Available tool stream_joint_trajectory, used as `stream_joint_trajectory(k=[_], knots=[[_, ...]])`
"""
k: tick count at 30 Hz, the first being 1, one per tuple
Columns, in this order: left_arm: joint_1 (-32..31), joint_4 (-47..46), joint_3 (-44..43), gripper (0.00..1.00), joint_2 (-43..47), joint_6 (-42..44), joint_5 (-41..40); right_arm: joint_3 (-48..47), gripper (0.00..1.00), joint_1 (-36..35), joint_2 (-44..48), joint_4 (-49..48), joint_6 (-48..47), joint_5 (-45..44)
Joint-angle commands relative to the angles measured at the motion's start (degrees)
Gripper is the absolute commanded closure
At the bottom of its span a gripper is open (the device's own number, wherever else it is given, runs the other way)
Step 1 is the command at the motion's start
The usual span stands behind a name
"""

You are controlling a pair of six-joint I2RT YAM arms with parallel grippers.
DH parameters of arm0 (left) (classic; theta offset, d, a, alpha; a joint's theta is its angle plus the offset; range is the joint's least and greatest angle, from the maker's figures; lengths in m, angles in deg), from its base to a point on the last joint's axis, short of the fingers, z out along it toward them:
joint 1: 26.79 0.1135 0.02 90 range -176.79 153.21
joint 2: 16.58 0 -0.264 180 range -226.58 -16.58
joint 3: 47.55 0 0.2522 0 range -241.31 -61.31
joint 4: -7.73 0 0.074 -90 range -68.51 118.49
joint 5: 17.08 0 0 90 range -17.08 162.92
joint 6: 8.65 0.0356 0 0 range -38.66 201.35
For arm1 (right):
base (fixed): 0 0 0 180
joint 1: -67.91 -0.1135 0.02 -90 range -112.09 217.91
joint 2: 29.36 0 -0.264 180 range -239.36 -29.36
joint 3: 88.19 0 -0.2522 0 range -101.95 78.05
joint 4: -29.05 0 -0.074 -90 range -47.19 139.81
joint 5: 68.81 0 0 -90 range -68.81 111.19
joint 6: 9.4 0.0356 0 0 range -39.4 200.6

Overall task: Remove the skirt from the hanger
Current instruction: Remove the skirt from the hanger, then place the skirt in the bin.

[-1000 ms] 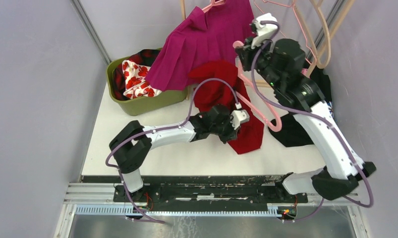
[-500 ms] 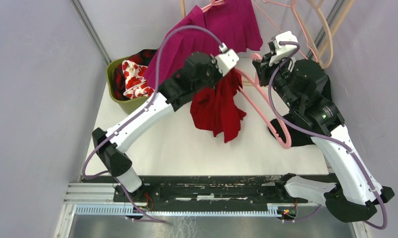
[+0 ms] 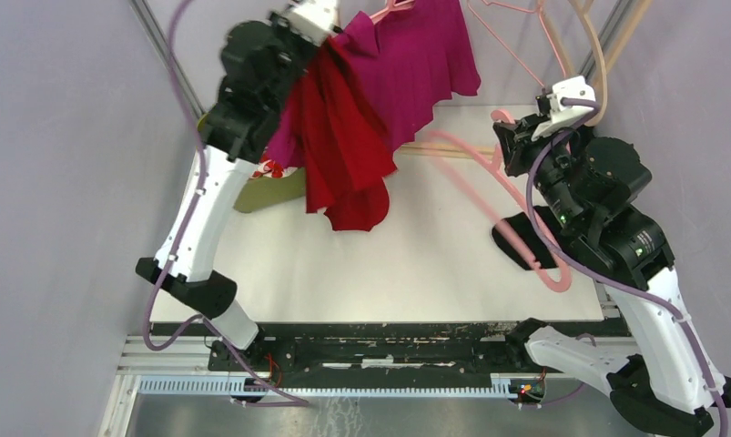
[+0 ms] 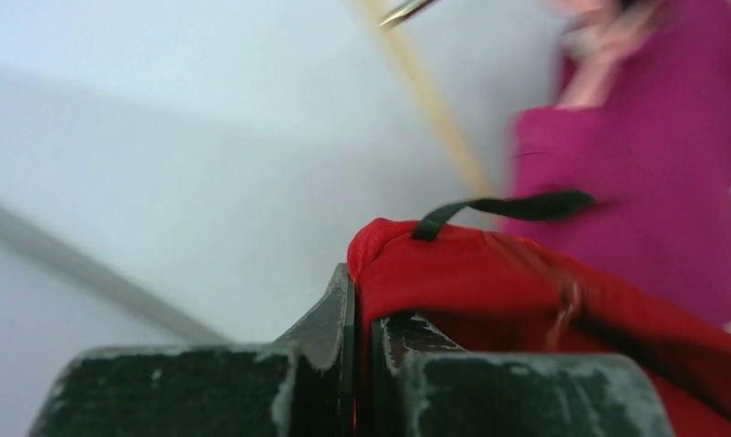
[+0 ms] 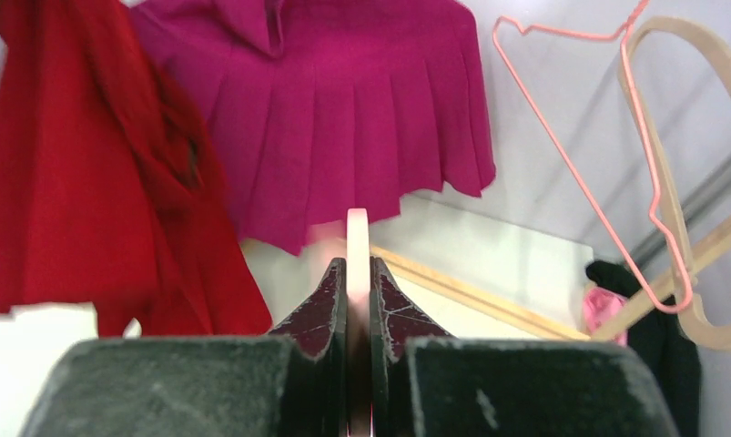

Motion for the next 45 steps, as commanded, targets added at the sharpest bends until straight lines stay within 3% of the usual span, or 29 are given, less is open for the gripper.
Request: stream_joint_trajectory(k=[1, 8, 15, 20, 23, 31, 35, 38, 45], knots=[[14.86, -8.85, -5.77, 0.97, 3.38, -10.79, 4.49, 0.92, 0.99, 0.19, -1.54, 2.61, -1.41, -2.43], [31.32, -14.40, -10.98, 0.97, -0.14, -29.29, 16.91, 0.51, 0.99, 0.22, -2.82, 0.36, -3.14, -3.59], [38.67, -25.93, -21.64, 0.97, -10.79, -42.06, 23.08, 0.06, 0.99, 0.22, -5.74, -4.44, -5.24, -4.97], [39.64, -26.95, -20.20, 0.97, -14.08, -41.28, 24.01, 0.31, 0.99, 0.27, -8.72, -6.15, -6.76, -5.21], [39.66, -28.20, -13.13, 0.97, -13.31, -40.96, 27.31, 0.85, 0.99, 0.48, -10.10, -6.89, -7.09, -4.79], [39.69, -25.43, -1.85, 0.97, -12.47, -32.68, 23.70, 2.33, 0.99, 1.43, -12.13, -7.63, -7.29, -4.14], [39.78, -23.75, -4.14, 0.97, -13.42, -27.67, 20.43, 2.81, 0.99, 1.80, -12.85, -8.08, -7.36, -4.19], [39.88, -25.48, -8.39, 0.97, -14.11, -28.57, 20.09, 2.83, 0.99, 2.03, -13.69, -8.64, -7.12, -4.07], [39.90, -45.85, -13.83, 0.97, -19.15, -37.20, 23.50, 2.82, 0.99, 2.92, -15.54, -10.31, -6.59, -3.39]])
